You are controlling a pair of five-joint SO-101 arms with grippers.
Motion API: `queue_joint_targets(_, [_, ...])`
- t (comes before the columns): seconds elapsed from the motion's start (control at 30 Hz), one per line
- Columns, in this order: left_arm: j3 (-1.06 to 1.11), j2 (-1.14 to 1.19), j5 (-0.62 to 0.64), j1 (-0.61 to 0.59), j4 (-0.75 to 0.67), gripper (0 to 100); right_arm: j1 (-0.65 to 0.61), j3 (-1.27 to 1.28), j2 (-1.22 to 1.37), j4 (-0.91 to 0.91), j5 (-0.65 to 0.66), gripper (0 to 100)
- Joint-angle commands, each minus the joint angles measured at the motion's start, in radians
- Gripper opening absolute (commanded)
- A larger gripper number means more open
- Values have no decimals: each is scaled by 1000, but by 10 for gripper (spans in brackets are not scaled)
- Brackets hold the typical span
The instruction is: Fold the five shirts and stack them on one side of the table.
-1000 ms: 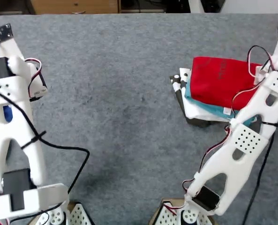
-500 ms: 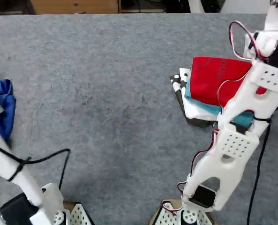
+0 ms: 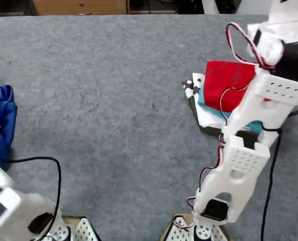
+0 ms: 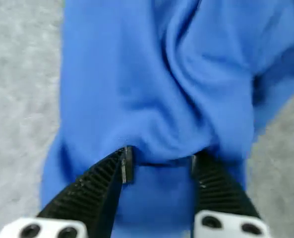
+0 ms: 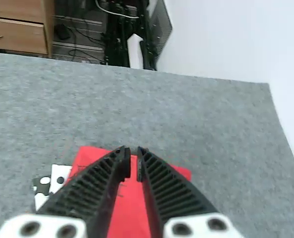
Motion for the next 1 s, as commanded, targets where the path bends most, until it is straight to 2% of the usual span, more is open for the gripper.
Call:
queue_joint_targets(0.0, [-89,96,-29,41,69,24,-31,-54,-58,15,-9,44])
queue_joint_targets(0.1, [-172,85,-34,101,281,16,-33,-50,-76,17,-9,44])
queue_joint_targets(0.17, [-213,31,-32,150,361,19,-33,-44,-111,17,-9,44])
queue_joint_targets(0.27, [-222,-127,-32,226,446,17,-33,-44,-176,17,-8,44])
queue_joint_targets(0.37, [-146,-357,-34,350,569,17,-33,12,-246,17,-6,44])
queue_joint_targets(0.47, [14,-638,-35,559,621,17,-39,183,-338,17,-6,44])
queue_joint_targets(0.63, [279,-1104,-31,990,644,26,-116,591,-522,15,-5,44])
queue_joint_targets(0.73, [373,-1296,-5,1189,733,169,-193,797,-604,9,-3,48])
queue_joint_targets(0.77, [382,-1339,35,1212,752,216,-222,857,-618,6,-2,48])
queue_joint_targets(0.83, [376,-1406,78,1189,738,231,-272,951,-624,-9,8,49])
queue_joint_targets(0.97, [341,-1443,83,1014,672,233,-378,1078,-622,-60,11,136])
